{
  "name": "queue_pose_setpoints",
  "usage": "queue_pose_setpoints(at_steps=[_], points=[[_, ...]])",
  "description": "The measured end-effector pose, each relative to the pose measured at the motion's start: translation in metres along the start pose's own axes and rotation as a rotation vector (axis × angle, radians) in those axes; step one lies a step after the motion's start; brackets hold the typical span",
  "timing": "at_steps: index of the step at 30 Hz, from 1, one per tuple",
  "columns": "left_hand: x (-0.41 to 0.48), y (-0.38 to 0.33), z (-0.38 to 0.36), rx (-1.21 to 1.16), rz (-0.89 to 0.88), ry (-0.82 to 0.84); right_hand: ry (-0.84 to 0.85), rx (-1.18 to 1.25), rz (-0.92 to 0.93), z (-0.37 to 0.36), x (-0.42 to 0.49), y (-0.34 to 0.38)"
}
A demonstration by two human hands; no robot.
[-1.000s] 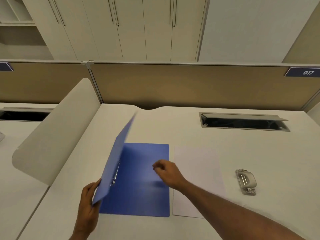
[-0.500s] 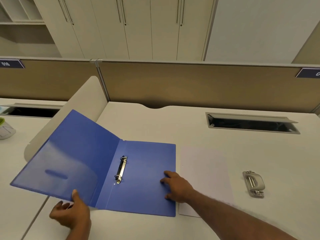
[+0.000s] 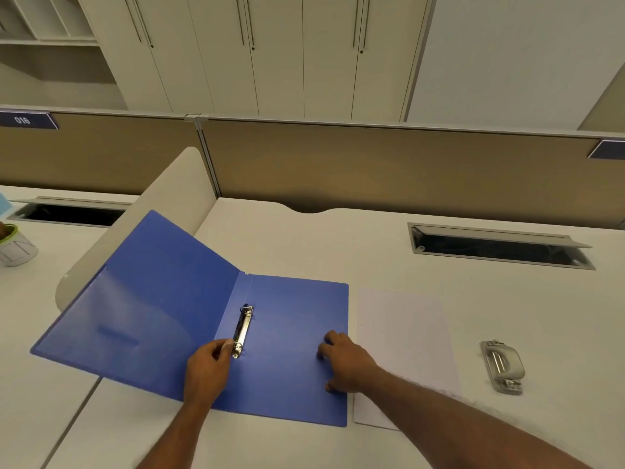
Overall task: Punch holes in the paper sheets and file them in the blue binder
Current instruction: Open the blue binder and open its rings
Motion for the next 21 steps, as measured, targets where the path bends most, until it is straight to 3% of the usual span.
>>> queue_pose_setpoints(at_steps=[6,11,21], points=[[0.022,0.012,-0.007,-0.024,0.157,0.013,0.076,-0.141,0.019,0.008,0.014,0.006],[0.032,0.022,-0.010,-0.024,0.179,0.065,0.084,-0.167,0.035,0.020,0.035,0.025],[0.042,0.030,-0.015,0.005,0.136,0.186,0.198,0.325,0.129,0.034,0.073,0.109]])
Point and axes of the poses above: each hand's wrist, its own x-axis towards the middle knuckle, its own z-axis out of the back of the hand, y = z × x, the point moved 7 cm from there along x, towards the middle knuckle, and after that the axes turned 10 degrees about -x, right-handed, at the moved point
